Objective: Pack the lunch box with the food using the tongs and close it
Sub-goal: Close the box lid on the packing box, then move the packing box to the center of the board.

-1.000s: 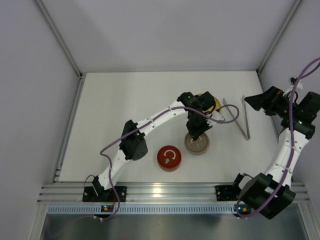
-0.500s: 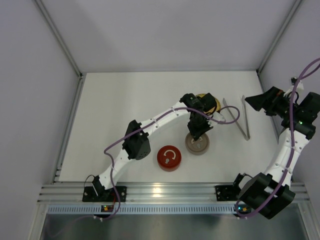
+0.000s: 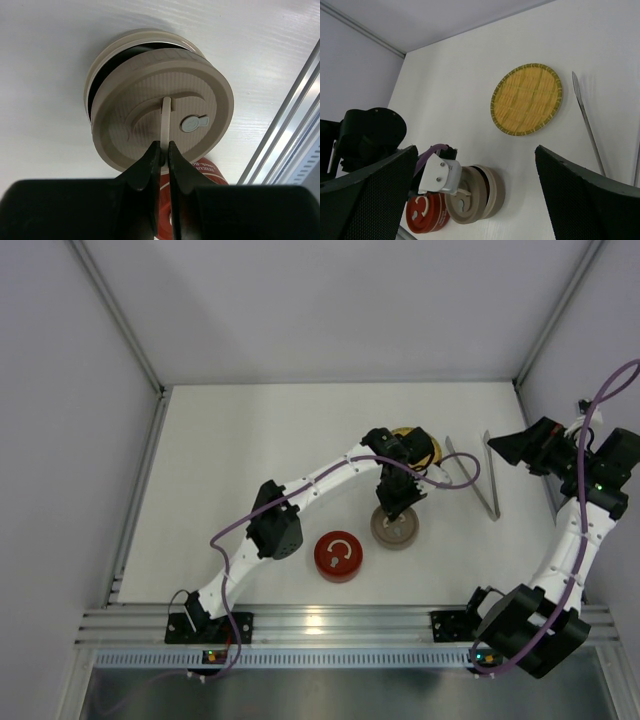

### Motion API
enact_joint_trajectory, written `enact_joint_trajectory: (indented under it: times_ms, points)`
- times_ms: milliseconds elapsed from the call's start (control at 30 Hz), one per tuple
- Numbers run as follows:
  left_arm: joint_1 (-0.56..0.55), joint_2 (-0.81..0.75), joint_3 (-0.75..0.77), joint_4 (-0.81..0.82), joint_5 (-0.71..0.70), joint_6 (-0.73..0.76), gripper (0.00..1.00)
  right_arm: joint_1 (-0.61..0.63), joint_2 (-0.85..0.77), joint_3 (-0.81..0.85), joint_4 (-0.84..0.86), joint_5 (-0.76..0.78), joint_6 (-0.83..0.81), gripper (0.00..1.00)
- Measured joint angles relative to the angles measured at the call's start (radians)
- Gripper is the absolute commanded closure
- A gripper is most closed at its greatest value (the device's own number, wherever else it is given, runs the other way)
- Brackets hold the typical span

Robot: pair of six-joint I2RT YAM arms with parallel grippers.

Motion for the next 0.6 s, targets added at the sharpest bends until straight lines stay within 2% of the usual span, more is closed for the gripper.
enact_joint_trajectory:
  times_ms: [267,600]
  points:
    - [0.0,0.002,0.0,0.047,-0.019,-0.003,1.0,0.0,0.0,0.0,0.0,-0.004,0.0,0.01]
    - [0.0,0.007,0.0,0.056,-0.026,-0.002,0.74,0.0,0.0,-0.022,0.001,-0.008,0.001,0.01]
